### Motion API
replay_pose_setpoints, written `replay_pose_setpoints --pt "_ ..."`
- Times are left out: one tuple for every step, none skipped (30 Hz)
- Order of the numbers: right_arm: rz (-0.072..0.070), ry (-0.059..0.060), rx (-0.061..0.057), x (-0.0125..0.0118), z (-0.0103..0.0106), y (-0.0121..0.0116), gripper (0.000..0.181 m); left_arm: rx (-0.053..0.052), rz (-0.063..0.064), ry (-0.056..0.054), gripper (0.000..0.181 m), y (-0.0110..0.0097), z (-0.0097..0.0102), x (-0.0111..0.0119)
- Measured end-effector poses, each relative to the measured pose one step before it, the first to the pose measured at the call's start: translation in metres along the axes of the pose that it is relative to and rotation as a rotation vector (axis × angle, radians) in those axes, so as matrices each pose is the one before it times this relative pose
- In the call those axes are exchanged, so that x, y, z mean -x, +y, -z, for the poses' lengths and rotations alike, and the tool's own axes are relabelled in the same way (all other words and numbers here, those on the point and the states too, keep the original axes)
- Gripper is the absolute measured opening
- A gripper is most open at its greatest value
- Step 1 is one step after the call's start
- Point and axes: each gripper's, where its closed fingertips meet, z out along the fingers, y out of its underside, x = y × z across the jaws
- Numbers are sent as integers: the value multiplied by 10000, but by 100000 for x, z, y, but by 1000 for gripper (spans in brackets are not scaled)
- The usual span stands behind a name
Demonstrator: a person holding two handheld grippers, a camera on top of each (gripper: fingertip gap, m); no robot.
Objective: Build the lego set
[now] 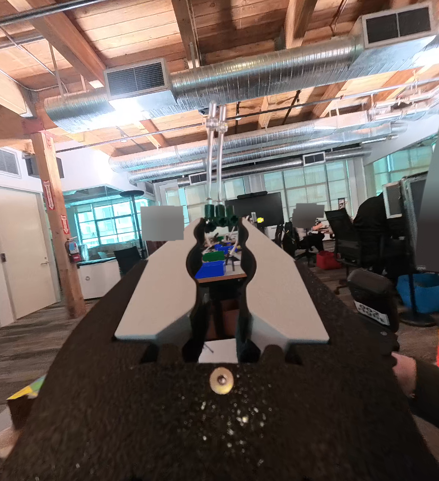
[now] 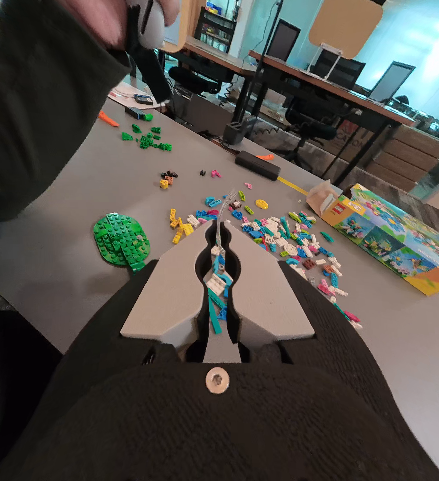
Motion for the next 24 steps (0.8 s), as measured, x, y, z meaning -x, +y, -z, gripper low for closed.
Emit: replay_pose_setpoints --pt "45 82 55 -162 79 80 1 -105 229 25 22 -52 91 230" --pt "32 58 12 -108 32 13 1 -73 225 56 23 -19 65 148" --pt "9 38 -1 -40 -7 12 1 -8 202 94 23 66 13 46" --pt "-6 10 7 18 -55 73 2 15 157 83 23 112 -18 1" --pt "-12 -31 27 100 -96 134 1 26 82 64 23 113 -33 -47" --pt "-3 -28 54 103 -123 210 1 50 31 47 23 139 -52 -42" --pt "10 -8 82 72 -143 259 2 65 18 27 23 145 -61 -29" --pt "6 -15 96 81 -130 289 2 52 21 28 23 132 -63 -42" --pt "0 -20 84 72 -112 264 2 24 52 53 23 93 -82 -76" --pt "-2 -15 53 57 -93 201 2 1 85 91 23 61 -76 -143" --pt "-20 -19 27 30 -69 147 2 -19 86 111 23 38 -122 -173" --pt "-40 -31 5 28 -44 93 2 -29 92 117 23 62 -151 -170" --pt "-46 -8 1 -38 -32 61 2 29 94 113 23 175 -184 -152" --pt "-43 13 26 -113 -6 100 2 98 64 77 23 281 -159 -119" --pt "-23 33 53 -150 7 155 2 106 26 26 23 305 -124 -45" --pt "-24 45 64 -177 46 171 2 99 10 5 23 243 -82 -9" --pt "-31 48 60 -183 55 183 2 62 10 11 23 133 -62 0" --pt "-37 47 46 -167 99 199 2 21 4 16 23 31 -7 0" --pt "-57 50 57 -181 124 249 2 6 8 -10 23 -12 28 42" --pt "-65 69 94 -230 155 353 1 9 11 -12 23 -23 61 66" --pt "-65 79 135 -289 156 446 1 13 11 -12 23 -15 88 94" --pt "-76 107 181 -378 162 573 1 3 17 -28 23 -37 101 140" --pt "-77 115 214 -399 138 649 1 7 35 -32 23 -22 111 155" --pt "-116 56 192 -312 104 619 1 8 57 -1 23 -33 93 126"
